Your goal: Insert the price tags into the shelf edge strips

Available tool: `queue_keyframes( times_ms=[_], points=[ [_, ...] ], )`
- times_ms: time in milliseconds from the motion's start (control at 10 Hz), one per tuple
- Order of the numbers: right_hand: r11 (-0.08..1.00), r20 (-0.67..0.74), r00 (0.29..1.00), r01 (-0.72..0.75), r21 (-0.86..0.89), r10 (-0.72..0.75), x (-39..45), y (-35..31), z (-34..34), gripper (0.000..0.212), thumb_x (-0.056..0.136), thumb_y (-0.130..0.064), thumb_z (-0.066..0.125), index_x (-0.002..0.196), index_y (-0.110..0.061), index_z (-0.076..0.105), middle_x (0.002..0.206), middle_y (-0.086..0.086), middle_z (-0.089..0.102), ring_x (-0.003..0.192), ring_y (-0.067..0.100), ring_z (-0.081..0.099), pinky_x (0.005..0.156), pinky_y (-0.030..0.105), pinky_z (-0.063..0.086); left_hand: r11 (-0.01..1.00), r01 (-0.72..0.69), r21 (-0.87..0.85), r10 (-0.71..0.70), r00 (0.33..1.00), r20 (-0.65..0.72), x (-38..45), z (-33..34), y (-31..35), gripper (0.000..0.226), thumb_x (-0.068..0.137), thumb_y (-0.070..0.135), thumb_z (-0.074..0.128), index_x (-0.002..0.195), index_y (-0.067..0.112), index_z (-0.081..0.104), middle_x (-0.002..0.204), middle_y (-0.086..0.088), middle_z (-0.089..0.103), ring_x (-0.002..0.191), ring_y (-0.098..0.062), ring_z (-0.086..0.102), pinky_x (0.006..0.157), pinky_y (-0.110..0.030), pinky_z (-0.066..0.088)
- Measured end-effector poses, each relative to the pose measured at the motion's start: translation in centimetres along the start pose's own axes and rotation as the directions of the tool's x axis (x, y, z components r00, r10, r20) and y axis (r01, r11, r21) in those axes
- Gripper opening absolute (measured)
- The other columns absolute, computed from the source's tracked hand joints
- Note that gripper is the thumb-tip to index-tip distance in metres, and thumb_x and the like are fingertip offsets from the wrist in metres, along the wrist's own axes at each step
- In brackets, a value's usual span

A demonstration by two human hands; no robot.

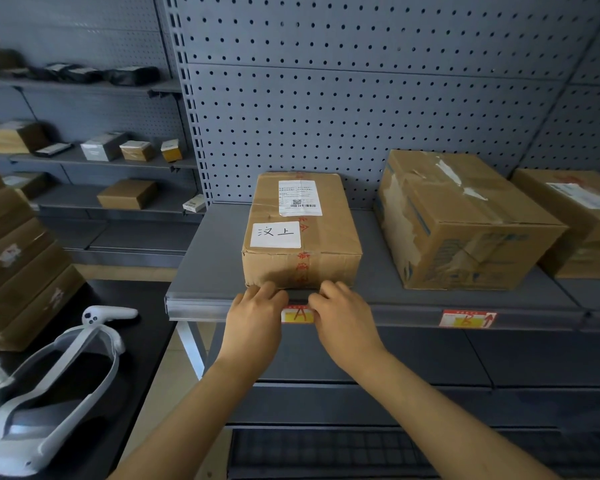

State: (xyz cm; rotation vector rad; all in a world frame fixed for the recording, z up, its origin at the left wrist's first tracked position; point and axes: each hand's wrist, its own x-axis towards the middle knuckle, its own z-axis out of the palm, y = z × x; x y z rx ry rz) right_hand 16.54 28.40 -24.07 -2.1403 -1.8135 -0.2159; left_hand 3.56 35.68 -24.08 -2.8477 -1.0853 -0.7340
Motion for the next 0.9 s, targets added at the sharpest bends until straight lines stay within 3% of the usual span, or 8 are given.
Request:
queue_keyframes(
  times_ms=[200, 400, 600, 800, 900],
  points=[
    [0.996, -0.032, 0.999, -0.029, 0.079, 0.032, -0.2, 0.3, 0.0, 0.007, 0.083, -0.005, 0.061, 0.086, -0.010, 0.065, 0.087, 0.006, 0.059, 0.082, 0.023, 0.054, 0.061, 0.033, 0.045, 0.999, -0.005, -0.042, 0.005, 1.000, 0.005, 0.1, -0.1, -0.2, 0.027, 0.056, -0.012, 0.080, 0.065, 0.010, 0.068, 0.068, -0.008, 0.066, 0.051, -0.026, 0.058, 0.043, -0.030, 0.044],
    [0.998, -0.044, 0.998, -0.031, 0.062, 0.033, -0.7, 0.5, 0.1, 0.013, 0.078, 0.001, 0.063, 0.085, -0.008, 0.067, 0.088, 0.006, 0.059, 0.083, 0.024, 0.053, 0.058, 0.034, 0.046, 1.000, 0.003, 0.015, -0.004, 0.998, 0.058, -0.9, 0.7, -0.2, 0.031, 0.055, -0.005, 0.082, 0.076, 0.009, 0.065, 0.087, -0.013, 0.066, 0.060, -0.028, 0.060, 0.049, -0.034, 0.051],
    [1.000, -0.046, 0.999, -0.011, 0.005, 0.012, -1.6, -0.1, 0.5, 0.027, 0.064, 0.009, 0.067, 0.084, -0.007, 0.064, 0.088, 0.009, 0.059, 0.081, 0.029, 0.056, 0.059, 0.037, 0.046, 0.991, 0.005, 0.132, -0.020, 0.993, 0.114, -2.2, 1.6, 1.0, 0.041, 0.063, 0.008, 0.078, 0.101, 0.011, 0.064, 0.103, -0.014, 0.063, 0.081, -0.032, 0.061, 0.062, -0.038, 0.055],
    [1.000, -0.009, 1.000, -0.008, 0.017, 0.008, -2.4, -0.2, 0.5, 0.031, 0.077, 0.001, 0.059, 0.106, -0.010, 0.062, 0.107, 0.007, 0.056, 0.101, 0.027, 0.049, 0.083, 0.036, 0.041, 0.991, 0.026, 0.133, -0.048, 0.985, 0.168, -2.5, 1.4, 1.8, 0.040, 0.086, 0.023, 0.058, 0.124, 0.014, 0.049, 0.127, -0.012, 0.047, 0.108, -0.031, 0.050, 0.087, -0.040, 0.046],
    [0.998, -0.029, 0.999, -0.012, 0.067, 0.014, -3.5, 0.5, 0.0, 0.035, 0.082, -0.004, 0.057, 0.116, -0.013, 0.059, 0.118, 0.004, 0.052, 0.109, 0.024, 0.045, 0.091, 0.033, 0.037, 0.997, -0.022, 0.074, 0.012, 0.991, 0.133, -2.1, 0.4, 2.5, 0.032, 0.089, 0.020, 0.053, 0.120, 0.015, 0.053, 0.123, -0.009, 0.053, 0.105, -0.030, 0.054, 0.086, -0.039, 0.045]
  ],
)
